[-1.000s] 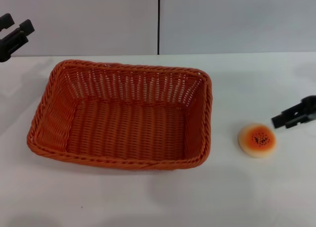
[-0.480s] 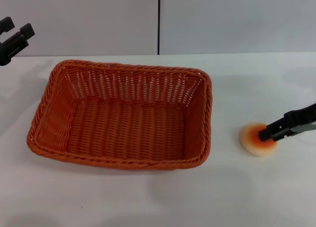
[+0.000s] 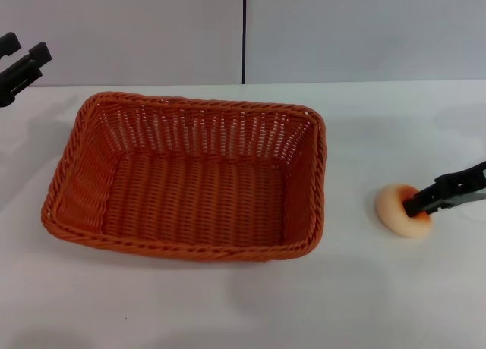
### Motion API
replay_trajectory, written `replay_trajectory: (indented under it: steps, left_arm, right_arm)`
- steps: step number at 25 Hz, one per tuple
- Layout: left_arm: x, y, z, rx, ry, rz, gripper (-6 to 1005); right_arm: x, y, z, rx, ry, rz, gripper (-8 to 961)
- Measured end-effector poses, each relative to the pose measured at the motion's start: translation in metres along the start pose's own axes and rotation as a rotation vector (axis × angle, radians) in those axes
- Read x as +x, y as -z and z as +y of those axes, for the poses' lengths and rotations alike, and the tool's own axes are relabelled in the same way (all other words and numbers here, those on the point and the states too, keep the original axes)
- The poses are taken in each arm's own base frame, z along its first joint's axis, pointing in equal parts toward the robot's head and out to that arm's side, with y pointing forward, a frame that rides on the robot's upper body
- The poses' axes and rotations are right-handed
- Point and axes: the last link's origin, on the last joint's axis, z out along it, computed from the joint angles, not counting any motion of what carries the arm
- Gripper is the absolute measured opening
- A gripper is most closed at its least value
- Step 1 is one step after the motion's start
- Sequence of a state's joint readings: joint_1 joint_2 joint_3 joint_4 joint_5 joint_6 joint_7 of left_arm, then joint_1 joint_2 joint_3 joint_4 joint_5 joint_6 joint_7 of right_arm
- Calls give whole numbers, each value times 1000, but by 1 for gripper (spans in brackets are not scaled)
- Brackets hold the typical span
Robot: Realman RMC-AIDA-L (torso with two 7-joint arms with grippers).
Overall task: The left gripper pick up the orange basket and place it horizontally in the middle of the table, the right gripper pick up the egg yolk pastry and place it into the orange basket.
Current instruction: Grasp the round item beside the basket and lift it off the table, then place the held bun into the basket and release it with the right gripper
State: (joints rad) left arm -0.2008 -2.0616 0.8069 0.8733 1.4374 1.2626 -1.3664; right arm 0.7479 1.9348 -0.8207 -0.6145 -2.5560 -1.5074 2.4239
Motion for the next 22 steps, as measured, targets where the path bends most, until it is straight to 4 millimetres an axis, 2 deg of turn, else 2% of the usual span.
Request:
replay_trajectory:
  steps: [6, 12, 14, 15, 16, 17, 22]
  left_arm:
    - [-1, 1, 0, 0, 5, -1, 592]
    - [-2, 2, 0, 2, 9, -2, 592]
    - [-2, 2, 0, 3, 10, -2, 592]
    - [-1, 2, 0, 3, 10, -1, 592]
    - [-1, 2, 0, 3, 10, -1, 592]
    - [-1, 1, 0, 2, 10, 0, 592]
    - [0, -2, 1, -5, 7, 2, 592]
  right_arm:
    - [-3, 4, -1, 6, 24, -20, 285]
    - [-1, 26, -5, 16, 16, -89, 139]
    - [1, 39, -5, 14, 14, -119, 122]
    - [2, 51, -6, 14, 14, -149, 113]
    - [2, 51, -6, 14, 14, -149, 105]
    - [2, 63, -7, 25, 12, -187, 96]
    - [-4, 78, -9, 55, 22, -248, 64]
